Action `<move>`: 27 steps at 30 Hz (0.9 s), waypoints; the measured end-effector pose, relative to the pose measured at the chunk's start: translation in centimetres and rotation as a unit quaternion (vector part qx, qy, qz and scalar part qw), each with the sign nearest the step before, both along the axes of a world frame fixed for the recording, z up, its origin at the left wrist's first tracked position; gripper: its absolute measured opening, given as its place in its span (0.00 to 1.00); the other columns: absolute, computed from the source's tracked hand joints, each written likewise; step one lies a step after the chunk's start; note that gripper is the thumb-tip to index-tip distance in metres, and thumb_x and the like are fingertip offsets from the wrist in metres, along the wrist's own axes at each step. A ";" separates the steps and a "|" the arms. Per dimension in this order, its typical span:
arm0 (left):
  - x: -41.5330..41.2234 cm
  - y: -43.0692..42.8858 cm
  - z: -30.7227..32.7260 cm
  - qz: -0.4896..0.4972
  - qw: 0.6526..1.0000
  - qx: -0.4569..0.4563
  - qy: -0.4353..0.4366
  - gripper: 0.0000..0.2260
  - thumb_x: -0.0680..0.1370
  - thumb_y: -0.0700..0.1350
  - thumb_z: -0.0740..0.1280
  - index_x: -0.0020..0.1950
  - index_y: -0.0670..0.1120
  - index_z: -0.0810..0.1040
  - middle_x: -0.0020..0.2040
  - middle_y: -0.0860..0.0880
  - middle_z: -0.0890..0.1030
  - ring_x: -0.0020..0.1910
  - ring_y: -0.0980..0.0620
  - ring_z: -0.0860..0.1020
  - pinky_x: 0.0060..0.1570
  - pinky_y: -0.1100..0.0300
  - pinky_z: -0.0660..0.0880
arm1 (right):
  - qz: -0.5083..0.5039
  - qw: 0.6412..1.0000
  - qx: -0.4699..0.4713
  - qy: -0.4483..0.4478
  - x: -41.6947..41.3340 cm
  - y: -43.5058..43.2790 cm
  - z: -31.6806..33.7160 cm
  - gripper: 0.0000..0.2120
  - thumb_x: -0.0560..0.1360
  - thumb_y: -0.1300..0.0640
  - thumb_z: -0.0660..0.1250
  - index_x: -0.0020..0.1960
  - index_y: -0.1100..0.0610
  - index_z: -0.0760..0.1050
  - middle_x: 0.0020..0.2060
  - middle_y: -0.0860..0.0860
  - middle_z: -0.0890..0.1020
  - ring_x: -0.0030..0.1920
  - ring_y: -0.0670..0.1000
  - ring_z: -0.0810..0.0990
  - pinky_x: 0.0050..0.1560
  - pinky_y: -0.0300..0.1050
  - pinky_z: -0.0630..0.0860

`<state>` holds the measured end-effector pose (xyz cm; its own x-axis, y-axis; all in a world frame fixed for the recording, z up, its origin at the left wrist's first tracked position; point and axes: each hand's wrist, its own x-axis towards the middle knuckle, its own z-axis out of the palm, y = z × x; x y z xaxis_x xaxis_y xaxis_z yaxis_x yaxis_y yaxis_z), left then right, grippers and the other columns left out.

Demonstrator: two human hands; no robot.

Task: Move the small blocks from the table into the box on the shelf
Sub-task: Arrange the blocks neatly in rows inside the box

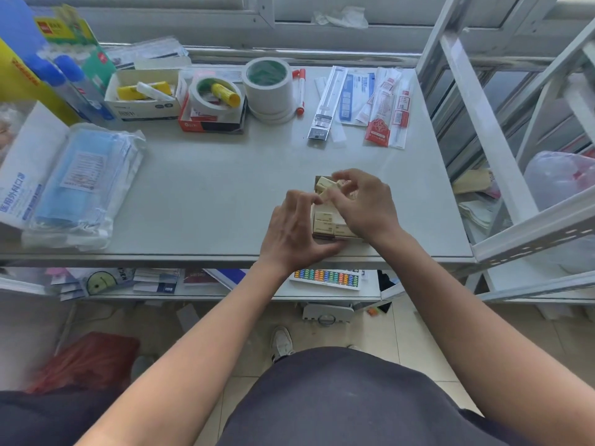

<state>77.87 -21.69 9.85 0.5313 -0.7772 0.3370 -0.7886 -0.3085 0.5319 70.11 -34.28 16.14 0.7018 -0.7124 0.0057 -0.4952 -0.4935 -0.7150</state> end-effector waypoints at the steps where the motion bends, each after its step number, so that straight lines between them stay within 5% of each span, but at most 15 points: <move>1: 0.0 0.0 0.0 -0.001 1.000 0.002 -0.001 0.37 0.61 0.64 0.77 0.58 0.47 0.65 0.54 0.47 0.70 0.49 0.48 0.73 0.45 0.53 0.72 | 0.001 1.000 0.011 -0.002 -0.2 0.0 0.0 0.10 0.73 0.50 0.69 0.53 0.50 0.82 0.42 0.47 0.84 0.45 0.47 0.81 0.48 0.45 0.78; 8: 0.0 0.0 -0.1 -0.004 1.000 0.009 -0.003 0.38 0.62 0.65 0.76 0.62 0.47 0.67 0.57 0.47 0.70 0.52 0.48 0.74 0.47 0.52 0.74 | 0.069 0.988 -0.004 0.139 -0.8 0.1 0.0 0.10 0.74 0.46 0.67 0.48 0.49 0.85 0.48 0.46 0.85 0.51 0.49 0.81 0.47 0.43 0.75; 13: 0.1 0.0 0.2 0.000 0.999 0.038 -0.017 0.32 0.63 0.66 0.73 0.60 0.49 0.75 0.56 0.47 0.70 0.48 0.49 0.75 0.48 0.51 0.75 | -0.021 0.998 -0.049 0.021 -0.7 -1.7 0.5 0.10 0.71 0.47 0.70 0.48 0.50 0.83 0.41 0.46 0.84 0.44 0.46 0.81 0.48 0.45 0.78; 17: 0.2 0.0 0.2 0.005 0.998 0.062 -0.012 0.32 0.62 0.67 0.72 0.58 0.50 0.76 0.57 0.47 0.69 0.49 0.49 0.75 0.50 0.51 0.74 | 0.029 0.990 -0.083 0.107 -0.2 -3.1 0.0 0.19 0.67 0.45 0.73 0.56 0.50 0.79 0.48 0.48 0.82 0.49 0.49 0.79 0.45 0.43 0.72; 23: 0.2 -0.2 0.2 0.012 0.997 0.082 -0.007 0.32 0.61 0.68 0.72 0.58 0.51 0.75 0.58 0.48 0.68 0.51 0.49 0.73 0.53 0.51 0.73 | 0.050 0.997 -0.039 0.049 -1.2 -3.1 0.1 0.15 0.74 0.49 0.69 0.57 0.54 0.79 0.49 0.49 0.84 0.50 0.49 0.80 0.53 0.46 0.76; 27: 0.2 -0.2 0.2 0.018 0.996 0.082 0.001 0.32 0.61 0.68 0.73 0.56 0.51 0.75 0.57 0.48 0.68 0.52 0.48 0.73 0.53 0.50 0.73 | 0.148 0.977 -0.028 0.151 -2.0 -2.9 0.6 0.13 0.77 0.50 0.65 0.57 0.54 0.81 0.54 0.52 0.83 0.54 0.53 0.80 0.58 0.50 0.75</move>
